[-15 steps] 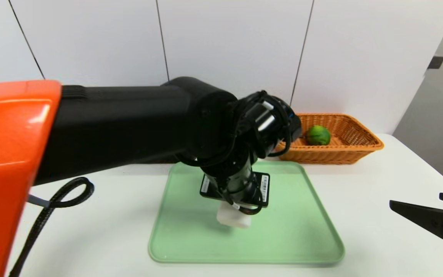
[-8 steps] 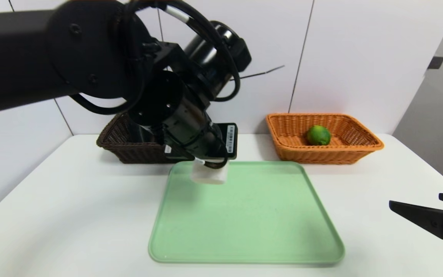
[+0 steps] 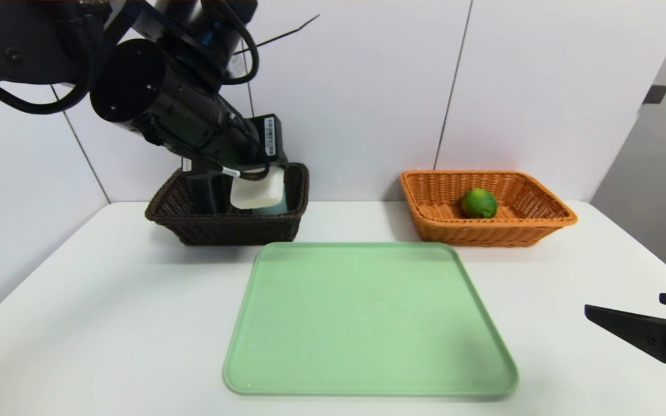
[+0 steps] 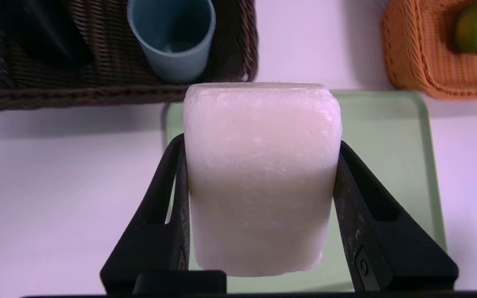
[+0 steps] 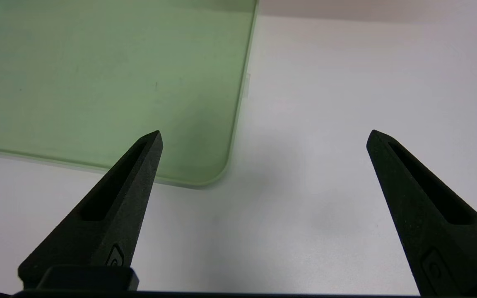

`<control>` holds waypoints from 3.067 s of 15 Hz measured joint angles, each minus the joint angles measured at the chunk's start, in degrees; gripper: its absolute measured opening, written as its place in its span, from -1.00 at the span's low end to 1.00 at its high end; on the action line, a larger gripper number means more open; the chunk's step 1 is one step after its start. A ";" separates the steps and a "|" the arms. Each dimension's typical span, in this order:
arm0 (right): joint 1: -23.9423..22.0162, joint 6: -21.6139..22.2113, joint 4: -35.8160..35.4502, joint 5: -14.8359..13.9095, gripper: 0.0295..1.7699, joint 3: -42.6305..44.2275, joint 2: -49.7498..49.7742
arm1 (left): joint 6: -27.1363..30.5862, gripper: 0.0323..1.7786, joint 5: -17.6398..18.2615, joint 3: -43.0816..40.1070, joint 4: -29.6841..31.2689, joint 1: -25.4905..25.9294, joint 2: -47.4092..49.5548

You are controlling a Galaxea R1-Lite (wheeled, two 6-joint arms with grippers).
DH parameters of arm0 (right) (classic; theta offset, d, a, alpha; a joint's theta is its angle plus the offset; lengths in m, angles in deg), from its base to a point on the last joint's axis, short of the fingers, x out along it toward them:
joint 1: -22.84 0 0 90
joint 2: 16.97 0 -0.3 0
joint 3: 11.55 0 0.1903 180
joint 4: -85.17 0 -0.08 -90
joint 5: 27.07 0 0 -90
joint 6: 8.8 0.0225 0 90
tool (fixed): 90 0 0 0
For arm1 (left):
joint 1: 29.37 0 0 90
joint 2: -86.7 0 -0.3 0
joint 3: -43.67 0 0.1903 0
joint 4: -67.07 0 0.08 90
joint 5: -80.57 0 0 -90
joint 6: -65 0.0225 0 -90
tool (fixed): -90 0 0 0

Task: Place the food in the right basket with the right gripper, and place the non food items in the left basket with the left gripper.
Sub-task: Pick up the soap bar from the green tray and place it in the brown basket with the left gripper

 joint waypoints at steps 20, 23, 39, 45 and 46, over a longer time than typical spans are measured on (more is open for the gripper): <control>-0.18 -0.06 0.16 -0.20 0.92 -0.44 0.09 | 11.91 0.07 -1.93 -0.72 21.32 19.08 -15.52; -0.18 -0.06 0.09 -0.20 0.92 -0.60 0.07 | 13.24 0.07 -1.99 -0.72 21.33 18.91 -16.35; -0.18 -0.30 -0.13 -0.27 0.92 0.04 -1.24 | 14.56 0.07 -1.97 -0.71 21.38 17.65 -19.57; -0.18 -0.30 0.02 -0.30 0.92 0.04 -1.19 | 14.53 0.07 -2.04 -0.71 21.43 17.48 -19.57; -0.18 -0.33 0.05 -0.29 0.92 0.04 -1.13 | 14.56 0.07 -2.17 -0.71 21.41 17.51 -19.57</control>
